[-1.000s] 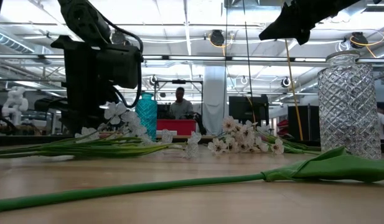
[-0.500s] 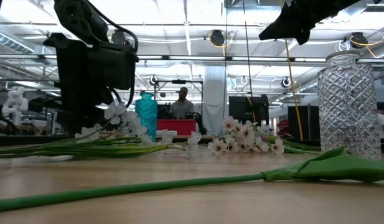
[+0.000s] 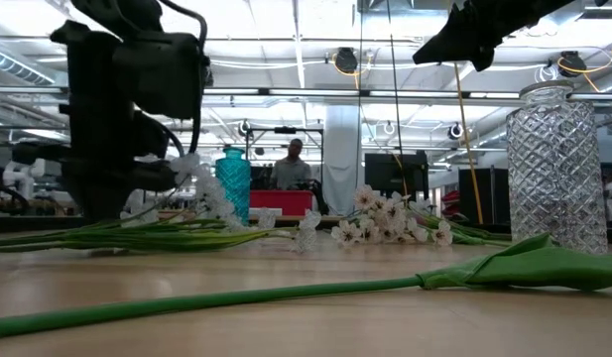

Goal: Sort flowers into vase by color
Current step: Move the top left red tulip to the top left of the table, then move the middle red tulip to the top left of the table

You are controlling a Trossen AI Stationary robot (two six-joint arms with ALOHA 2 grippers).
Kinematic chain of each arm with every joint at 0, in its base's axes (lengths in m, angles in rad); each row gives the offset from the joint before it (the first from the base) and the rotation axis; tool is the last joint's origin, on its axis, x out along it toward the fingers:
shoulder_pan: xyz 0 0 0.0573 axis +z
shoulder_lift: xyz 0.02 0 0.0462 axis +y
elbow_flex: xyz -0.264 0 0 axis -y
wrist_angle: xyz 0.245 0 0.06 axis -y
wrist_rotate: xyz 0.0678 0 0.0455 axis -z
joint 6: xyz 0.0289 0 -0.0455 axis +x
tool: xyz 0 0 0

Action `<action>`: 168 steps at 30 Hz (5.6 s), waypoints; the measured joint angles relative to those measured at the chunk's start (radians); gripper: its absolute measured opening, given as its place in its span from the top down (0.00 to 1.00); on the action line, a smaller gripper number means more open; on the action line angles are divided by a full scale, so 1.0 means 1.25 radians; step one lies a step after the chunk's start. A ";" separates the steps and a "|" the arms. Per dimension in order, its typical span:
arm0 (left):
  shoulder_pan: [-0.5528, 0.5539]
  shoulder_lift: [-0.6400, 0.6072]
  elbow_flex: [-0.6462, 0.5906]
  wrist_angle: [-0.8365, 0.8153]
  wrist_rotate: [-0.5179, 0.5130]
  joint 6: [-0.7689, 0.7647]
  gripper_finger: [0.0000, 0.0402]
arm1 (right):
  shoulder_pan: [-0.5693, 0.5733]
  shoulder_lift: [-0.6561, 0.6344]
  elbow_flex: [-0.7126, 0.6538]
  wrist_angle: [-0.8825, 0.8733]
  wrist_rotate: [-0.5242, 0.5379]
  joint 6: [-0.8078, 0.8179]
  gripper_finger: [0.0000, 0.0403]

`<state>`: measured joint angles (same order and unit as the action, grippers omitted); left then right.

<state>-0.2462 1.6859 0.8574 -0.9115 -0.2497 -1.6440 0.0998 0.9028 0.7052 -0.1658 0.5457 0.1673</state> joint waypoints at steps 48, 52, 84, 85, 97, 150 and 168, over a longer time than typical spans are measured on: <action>-0.345 -0.184 0.311 0.142 -0.633 0.574 0.99 | 0.126 0.488 0.012 0.848 -0.334 0.071 1.00; -0.307 -0.176 0.311 0.284 -0.631 0.728 0.99 | 0.125 0.567 0.073 0.872 -0.335 0.062 0.99; -0.019 -0.208 0.260 -0.235 -0.598 0.511 1.00 | 0.080 0.430 0.177 0.209 -0.201 -0.065 0.65; 0.012 -0.208 0.248 -0.234 -0.577 0.541 1.00 | 0.080 0.416 0.177 0.181 -0.194 -0.078 0.65; 0.357 -0.274 0.202 -0.088 -0.398 0.979 1.00 | 0.071 0.254 0.177 -0.023 -0.179 -0.118 0.65; 0.684 -0.132 -0.129 0.487 0.010 1.303 0.76 | 0.079 0.241 0.177 -0.407 -0.061 0.256 0.65; 0.638 -0.383 -0.025 0.282 0.062 1.141 0.69 | 0.024 0.253 0.177 -0.586 -0.175 0.388 0.65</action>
<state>0.5511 1.2072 0.8265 -0.5585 -0.1720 -0.2175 0.1303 1.2196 0.9260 -0.8988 0.3272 0.6525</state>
